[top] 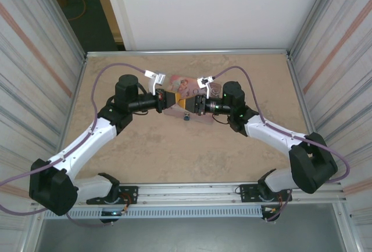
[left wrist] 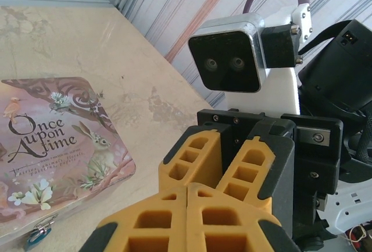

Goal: Unlock a padlock with a key

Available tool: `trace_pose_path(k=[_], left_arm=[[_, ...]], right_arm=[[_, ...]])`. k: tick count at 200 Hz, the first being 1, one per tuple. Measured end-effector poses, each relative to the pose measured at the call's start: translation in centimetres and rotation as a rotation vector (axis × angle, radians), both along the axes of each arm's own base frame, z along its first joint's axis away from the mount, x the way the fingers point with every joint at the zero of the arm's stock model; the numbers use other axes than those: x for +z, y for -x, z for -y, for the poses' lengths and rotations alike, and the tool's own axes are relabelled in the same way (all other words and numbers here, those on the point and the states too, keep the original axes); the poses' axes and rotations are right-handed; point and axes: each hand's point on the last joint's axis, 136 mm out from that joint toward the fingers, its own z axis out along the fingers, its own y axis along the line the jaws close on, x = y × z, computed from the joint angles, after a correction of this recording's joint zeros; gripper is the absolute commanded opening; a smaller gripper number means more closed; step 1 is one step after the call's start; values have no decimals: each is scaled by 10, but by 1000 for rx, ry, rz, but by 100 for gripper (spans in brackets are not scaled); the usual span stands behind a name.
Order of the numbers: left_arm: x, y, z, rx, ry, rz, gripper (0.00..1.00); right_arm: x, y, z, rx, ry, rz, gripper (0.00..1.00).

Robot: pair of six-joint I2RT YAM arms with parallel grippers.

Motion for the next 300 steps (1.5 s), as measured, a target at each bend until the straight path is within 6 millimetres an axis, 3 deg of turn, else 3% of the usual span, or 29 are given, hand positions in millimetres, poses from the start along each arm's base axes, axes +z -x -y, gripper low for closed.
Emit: trace_pose_path(k=[48, 89, 150, 209, 237, 272, 300], left_arm=[[0, -2, -1, 9, 0, -2, 0], [-1, -2, -2, 14, -2, -2, 0], [4, -6, -9, 50, 17, 7, 44], [6, -2, -32, 166, -6, 76, 65], [-19, -2, -46, 246, -51, 50, 66], [-80, 1, -58, 309, -119, -76, 66], [-121, 3, -60, 327, -145, -182, 66]], right_arm=[[0, 2, -1, 6, 1, 2, 4], [-1, 2, -1, 4, 4, 0, 0], [-10, 4, 6, -14, 67, 2, 0], [-18, -11, 36, -103, 125, 1, 0], [-27, -23, 62, -174, 135, -17, 0], [-53, -37, 90, -253, 160, -83, 0], [-66, -47, 95, -274, 162, -126, 0]])
